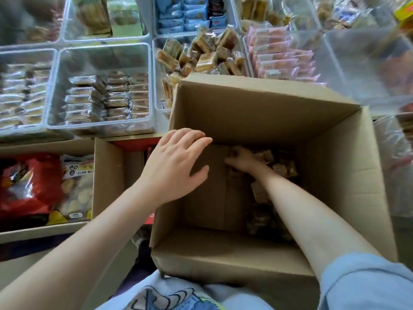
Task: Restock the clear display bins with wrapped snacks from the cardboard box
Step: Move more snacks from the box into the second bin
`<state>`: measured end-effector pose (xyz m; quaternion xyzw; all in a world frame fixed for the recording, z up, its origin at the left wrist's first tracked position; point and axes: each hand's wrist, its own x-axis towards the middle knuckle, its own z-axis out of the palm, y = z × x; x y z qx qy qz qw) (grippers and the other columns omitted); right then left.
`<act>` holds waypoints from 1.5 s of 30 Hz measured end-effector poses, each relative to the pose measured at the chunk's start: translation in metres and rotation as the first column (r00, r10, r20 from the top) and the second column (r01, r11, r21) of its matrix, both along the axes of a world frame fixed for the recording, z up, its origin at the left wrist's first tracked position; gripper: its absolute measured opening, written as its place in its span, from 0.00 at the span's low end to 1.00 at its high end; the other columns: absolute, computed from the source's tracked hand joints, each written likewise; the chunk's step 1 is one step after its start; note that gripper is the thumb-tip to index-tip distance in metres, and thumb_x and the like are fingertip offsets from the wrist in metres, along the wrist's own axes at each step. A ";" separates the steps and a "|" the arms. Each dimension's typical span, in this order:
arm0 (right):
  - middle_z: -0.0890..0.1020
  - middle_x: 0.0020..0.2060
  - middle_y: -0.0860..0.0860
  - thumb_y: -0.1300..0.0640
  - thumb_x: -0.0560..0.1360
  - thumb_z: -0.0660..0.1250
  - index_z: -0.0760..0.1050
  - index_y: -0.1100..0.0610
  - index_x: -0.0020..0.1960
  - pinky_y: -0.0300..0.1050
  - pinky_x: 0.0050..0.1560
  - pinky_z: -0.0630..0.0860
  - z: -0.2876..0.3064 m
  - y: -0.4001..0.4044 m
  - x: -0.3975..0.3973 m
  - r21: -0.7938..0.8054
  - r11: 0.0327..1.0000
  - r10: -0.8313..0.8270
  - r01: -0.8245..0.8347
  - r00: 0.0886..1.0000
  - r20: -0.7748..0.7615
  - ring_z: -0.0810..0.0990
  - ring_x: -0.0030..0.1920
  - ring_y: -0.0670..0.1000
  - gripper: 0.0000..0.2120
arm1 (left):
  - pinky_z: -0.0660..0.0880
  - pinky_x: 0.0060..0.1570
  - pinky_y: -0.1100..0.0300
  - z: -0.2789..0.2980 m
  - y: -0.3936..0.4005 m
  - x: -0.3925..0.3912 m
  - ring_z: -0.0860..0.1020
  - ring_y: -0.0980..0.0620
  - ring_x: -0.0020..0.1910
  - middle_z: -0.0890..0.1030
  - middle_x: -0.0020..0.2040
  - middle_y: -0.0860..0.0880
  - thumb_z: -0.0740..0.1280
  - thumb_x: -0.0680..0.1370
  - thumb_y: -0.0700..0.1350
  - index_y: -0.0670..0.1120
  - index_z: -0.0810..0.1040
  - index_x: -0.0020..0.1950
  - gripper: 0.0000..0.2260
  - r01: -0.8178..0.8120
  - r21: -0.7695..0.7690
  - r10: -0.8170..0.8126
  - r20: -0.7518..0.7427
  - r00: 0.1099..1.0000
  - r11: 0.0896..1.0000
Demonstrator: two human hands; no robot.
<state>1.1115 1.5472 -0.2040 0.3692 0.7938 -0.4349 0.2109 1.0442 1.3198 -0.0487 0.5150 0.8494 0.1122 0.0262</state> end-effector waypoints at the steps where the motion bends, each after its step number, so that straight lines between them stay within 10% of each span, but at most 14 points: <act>1: 0.80 0.58 0.53 0.48 0.78 0.68 0.74 0.53 0.65 0.50 0.50 0.80 0.019 0.000 -0.003 -0.124 0.986 -0.112 0.107 0.993 -0.033 0.80 0.53 0.52 0.18 | 0.63 0.73 0.51 0.000 0.000 0.001 0.70 0.46 0.72 0.76 0.70 0.47 0.63 0.78 0.56 0.47 0.74 0.73 0.25 -0.003 0.014 0.003 0.005 1.000 1.000; 6: 0.81 0.50 0.56 0.52 0.80 0.65 0.75 0.53 0.58 0.48 0.49 0.81 0.110 -0.006 -0.010 -0.737 0.656 -0.333 0.163 0.939 -0.089 0.82 0.48 0.54 0.08 | 0.66 0.73 0.47 0.003 -0.006 0.004 0.68 0.47 0.73 0.73 0.72 0.47 0.62 0.78 0.57 0.47 0.69 0.75 0.28 -0.078 0.192 0.050 0.145 0.988 0.978; 12: 0.79 0.56 0.62 0.49 0.82 0.62 0.73 0.56 0.63 0.53 0.54 0.80 0.197 -0.036 -0.026 -0.828 0.537 -0.222 -0.162 0.920 -0.324 0.80 0.54 0.60 0.14 | 0.73 0.61 0.57 0.024 -0.009 0.002 0.74 0.52 0.63 0.72 0.67 0.51 0.65 0.76 0.62 0.52 0.63 0.75 0.31 -0.222 0.430 0.112 0.267 0.957 0.875; 19: 0.78 0.38 0.58 0.32 0.80 0.52 0.77 0.59 0.58 0.43 0.31 0.68 0.229 -0.090 -0.076 -0.366 0.922 0.029 -0.129 0.964 -0.264 0.73 0.29 0.50 0.31 | 0.82 0.41 0.60 0.044 -0.059 -0.076 0.82 0.54 0.46 0.82 0.50 0.51 0.72 0.79 0.47 0.47 0.77 0.63 0.14 -0.610 0.506 0.091 0.720 0.688 0.610; 22: 0.80 0.46 0.57 0.38 0.82 0.56 0.77 0.54 0.60 0.43 0.32 0.70 0.228 -0.116 -0.114 -0.209 0.970 0.041 -0.124 0.932 -0.361 0.76 0.33 0.50 0.22 | 0.82 0.36 0.57 0.037 -0.092 -0.120 0.84 0.51 0.45 0.85 0.49 0.48 0.70 0.80 0.48 0.48 0.80 0.63 0.12 -0.737 0.368 0.085 0.864 0.497 0.567; 27: 0.84 0.47 0.51 0.47 0.81 0.65 0.78 0.52 0.60 0.44 0.35 0.79 0.220 -0.178 -0.192 -0.130 0.924 0.300 -0.360 0.892 -0.338 0.83 0.38 0.51 0.12 | 0.83 0.39 0.53 0.021 -0.137 -0.186 0.85 0.48 0.44 0.86 0.47 0.46 0.68 0.81 0.47 0.46 0.81 0.62 0.11 -0.724 0.330 0.041 0.896 0.442 0.605; 31: 0.83 0.48 0.50 0.51 0.79 0.69 0.76 0.53 0.61 0.43 0.41 0.79 0.197 -0.217 -0.258 0.060 0.927 0.364 -0.369 0.853 -0.375 0.82 0.41 0.47 0.12 | 0.79 0.49 0.54 -0.013 -0.177 -0.253 0.82 0.53 0.52 0.83 0.52 0.52 0.62 0.84 0.52 0.48 0.80 0.64 0.13 -0.709 0.355 0.146 0.829 0.540 0.609; 37: 0.71 0.55 0.49 0.54 0.79 0.68 0.73 0.51 0.66 0.42 0.51 0.69 0.146 -0.232 -0.349 0.471 0.849 0.415 -0.238 0.852 -0.318 0.75 0.51 0.49 0.16 | 0.57 0.78 0.49 -0.099 -0.227 -0.319 0.59 0.47 0.79 0.63 0.79 0.45 0.55 0.85 0.53 0.45 0.61 0.80 0.25 -0.513 0.026 0.481 0.310 0.820 0.858; 45: 0.72 0.60 0.54 0.55 0.80 0.65 0.71 0.53 0.68 0.48 0.52 0.72 0.088 -0.215 -0.450 0.600 0.756 0.450 -0.260 0.873 -0.189 0.75 0.55 0.55 0.16 | 0.55 0.78 0.46 -0.138 -0.239 -0.330 0.51 0.47 0.82 0.51 0.83 0.45 0.45 0.83 0.62 0.45 0.51 0.83 0.33 -0.426 -0.160 0.447 0.123 0.886 0.890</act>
